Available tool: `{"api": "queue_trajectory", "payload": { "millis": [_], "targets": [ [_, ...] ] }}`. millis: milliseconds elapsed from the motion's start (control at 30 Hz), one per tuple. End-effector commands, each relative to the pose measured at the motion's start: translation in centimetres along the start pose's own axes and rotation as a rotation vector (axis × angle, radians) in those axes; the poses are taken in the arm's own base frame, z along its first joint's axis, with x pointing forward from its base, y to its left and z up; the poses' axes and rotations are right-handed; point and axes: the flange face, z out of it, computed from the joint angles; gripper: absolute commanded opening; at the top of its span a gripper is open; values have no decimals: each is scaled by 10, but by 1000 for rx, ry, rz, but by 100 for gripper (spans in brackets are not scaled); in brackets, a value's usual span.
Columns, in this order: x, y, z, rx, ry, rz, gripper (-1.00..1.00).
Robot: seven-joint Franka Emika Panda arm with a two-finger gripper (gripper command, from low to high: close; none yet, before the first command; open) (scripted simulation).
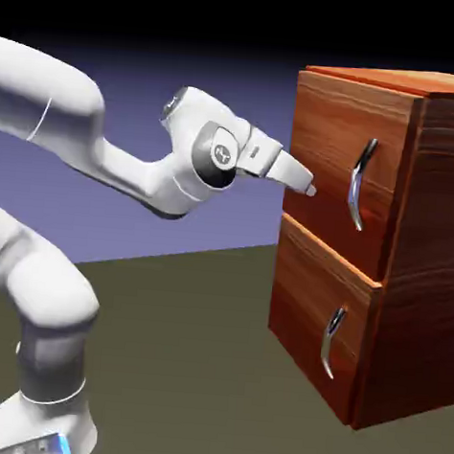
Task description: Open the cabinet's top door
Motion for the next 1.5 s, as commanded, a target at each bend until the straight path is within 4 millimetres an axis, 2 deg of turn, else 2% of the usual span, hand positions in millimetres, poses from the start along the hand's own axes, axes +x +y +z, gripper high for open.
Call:
{"api": "queue_trajectory", "payload": {
  "millis": [0, 400, 800, 1300, 1367, 1467],
  "targets": [
    [1, 0, -2, 7, 10, 0, 0],
    [14, 15, -16, 99, 132, 12, 0],
    [29, 46, -12, 211, 246, 45, 0],
    [47, 100, 19, 378, 348, 100, 0],
    [47, 100, 19, 379, 349, 100, 0],
    [59, 90, 46, 380, 347, 102, 0]
  ]
}}
